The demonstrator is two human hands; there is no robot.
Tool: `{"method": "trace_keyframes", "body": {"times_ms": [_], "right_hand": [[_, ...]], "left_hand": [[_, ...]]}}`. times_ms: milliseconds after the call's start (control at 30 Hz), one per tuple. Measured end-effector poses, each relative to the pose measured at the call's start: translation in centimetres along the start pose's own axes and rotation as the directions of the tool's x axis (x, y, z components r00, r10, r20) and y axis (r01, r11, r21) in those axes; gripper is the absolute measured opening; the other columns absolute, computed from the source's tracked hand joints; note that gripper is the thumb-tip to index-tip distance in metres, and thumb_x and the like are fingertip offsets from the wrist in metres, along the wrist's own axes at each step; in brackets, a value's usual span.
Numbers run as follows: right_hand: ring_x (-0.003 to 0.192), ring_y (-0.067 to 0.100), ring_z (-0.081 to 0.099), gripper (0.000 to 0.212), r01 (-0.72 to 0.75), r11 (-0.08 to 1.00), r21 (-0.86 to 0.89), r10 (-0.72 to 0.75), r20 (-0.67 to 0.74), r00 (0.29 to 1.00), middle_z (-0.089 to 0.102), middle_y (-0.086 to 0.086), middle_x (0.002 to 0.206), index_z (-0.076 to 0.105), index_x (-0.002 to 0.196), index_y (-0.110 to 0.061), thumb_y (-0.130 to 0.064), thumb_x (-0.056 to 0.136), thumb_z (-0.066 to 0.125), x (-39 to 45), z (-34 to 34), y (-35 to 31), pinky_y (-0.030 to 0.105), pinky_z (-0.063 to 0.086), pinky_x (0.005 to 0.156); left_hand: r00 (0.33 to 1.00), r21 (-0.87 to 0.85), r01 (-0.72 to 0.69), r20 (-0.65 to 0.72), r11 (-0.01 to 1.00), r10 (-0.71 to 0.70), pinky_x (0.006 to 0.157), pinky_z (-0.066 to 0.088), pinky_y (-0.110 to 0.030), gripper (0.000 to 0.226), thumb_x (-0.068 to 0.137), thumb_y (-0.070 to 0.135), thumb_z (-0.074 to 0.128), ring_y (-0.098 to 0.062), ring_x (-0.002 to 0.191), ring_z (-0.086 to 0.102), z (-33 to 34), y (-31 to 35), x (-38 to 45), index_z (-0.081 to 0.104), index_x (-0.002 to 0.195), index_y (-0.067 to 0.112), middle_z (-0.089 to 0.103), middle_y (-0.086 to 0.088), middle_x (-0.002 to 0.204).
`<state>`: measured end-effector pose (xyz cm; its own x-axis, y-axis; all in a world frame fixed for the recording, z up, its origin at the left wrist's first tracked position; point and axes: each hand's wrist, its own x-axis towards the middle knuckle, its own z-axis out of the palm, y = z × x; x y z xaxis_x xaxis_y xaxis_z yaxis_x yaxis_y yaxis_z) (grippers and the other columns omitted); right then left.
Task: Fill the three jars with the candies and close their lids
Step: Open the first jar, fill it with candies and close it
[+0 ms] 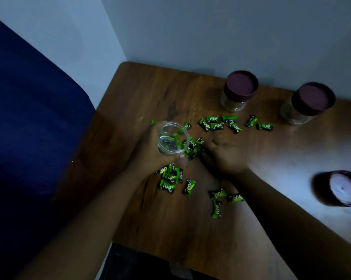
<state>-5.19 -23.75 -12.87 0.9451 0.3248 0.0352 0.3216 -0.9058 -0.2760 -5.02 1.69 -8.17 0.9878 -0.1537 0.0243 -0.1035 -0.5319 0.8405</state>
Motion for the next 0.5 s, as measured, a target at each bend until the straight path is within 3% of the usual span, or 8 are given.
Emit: {"method": "trace_keyframes", "body": {"times_ms": [100, 167, 233, 267, 400, 500], "right_hand": [[0.074, 0.019, 0.067, 0.013, -0.219, 0.912, 0.347, 0.26, -0.077, 0.962, 0.068, -0.002, 0.085, 0.064, 0.098, -0.029, -0.042, 0.098, 0.059, -0.1, -2.2, -0.4, 0.034, 0.05, 0.06], [0.057, 0.006, 0.058, 0.014, -0.265, 0.684, 0.679, 0.492, -0.162, 0.856, 0.061, -0.005, 0.068, 0.062, 0.085, -0.034, -0.037, 0.099, 0.061, -0.4, -4.1, -1.5, 0.027, 0.043, 0.055], [0.052, 0.006, 0.053, 0.019, -0.165, 0.474, 0.865, 0.634, -0.205, 0.746, 0.057, -0.007, 0.06, 0.062, 0.08, -0.033, -0.04, 0.097, 0.063, 0.3, -6.3, -3.1, 0.025, 0.042, 0.053], [0.055, 0.007, 0.053, 0.017, -0.103, 0.443, 0.891, 0.651, -0.24, 0.72, 0.058, -0.01, 0.063, 0.063, 0.081, -0.036, -0.04, 0.097, 0.063, 0.9, -7.4, -4.0, 0.024, 0.042, 0.054], [0.069, 0.005, 0.058, 0.015, 0.011, 0.503, 0.864, 0.595, -0.356, 0.72, 0.061, -0.014, 0.077, 0.062, 0.088, -0.033, -0.023, 0.098, 0.066, 3.3, -9.3, -7.0, 0.023, 0.047, 0.064], [0.078, 0.019, 0.064, 0.004, -0.013, 0.494, 0.869, 0.591, -0.325, 0.739, 0.066, 0.008, 0.089, 0.065, 0.094, -0.012, -0.009, 0.097, 0.067, 3.2, -8.9, -8.3, 0.03, 0.053, 0.068]], "left_hand": [[0.996, 0.026, -0.049, 0.073, 0.998, 0.047, 0.102, 0.05, -0.042, 0.1, 0.053, 0.055, 0.09, -0.013, 0.124, 0.057, 0.1, 0.4, 1.0, 0.043, 0.139, 0.03, 0.057, 0.005, 0.135], [0.987, 0.035, -0.087, 0.135, 0.996, 0.082, 0.102, 0.05, -0.039, 0.102, 0.054, 0.059, 0.09, -0.006, 0.122, 0.056, 0.5, 0.7, 1.6, 0.041, 0.14, 0.033, 0.056, 0.007, 0.136], [0.976, 0.028, -0.117, 0.185, 0.993, 0.11, 0.101, 0.05, -0.035, 0.102, 0.055, 0.059, 0.089, 0.001, 0.121, 0.054, 1.2, 1.2, 2.1, 0.04, 0.141, 0.034, 0.053, 0.008, 0.137], [0.97, 0.023, -0.131, 0.209, 0.991, 0.124, 0.101, 0.05, -0.033, 0.101, 0.056, 0.06, 0.088, 0.0, 0.121, 0.053, 1.6, 1.5, 2.4, 0.04, 0.141, 0.034, 0.052, 0.01, 0.136], [0.935, -0.039, -0.187, 0.3, 0.982, 0.19, 0.093, 0.054, -0.026, 0.085, 0.057, 0.06, 0.09, 0.006, 0.116, 0.058, 3.3, 3.3, 3.3, 0.049, 0.13, 0.044, 0.061, 0.023, 0.123], [0.909, -0.026, -0.216, 0.361, 0.976, 0.211, 0.093, 0.055, -0.035, 0.09, 0.055, 0.056, 0.092, -0.002, 0.12, 0.06, 3.9, 4.0, 3.8, 0.052, 0.133, 0.034, 0.062, 0.016, 0.128]]}}
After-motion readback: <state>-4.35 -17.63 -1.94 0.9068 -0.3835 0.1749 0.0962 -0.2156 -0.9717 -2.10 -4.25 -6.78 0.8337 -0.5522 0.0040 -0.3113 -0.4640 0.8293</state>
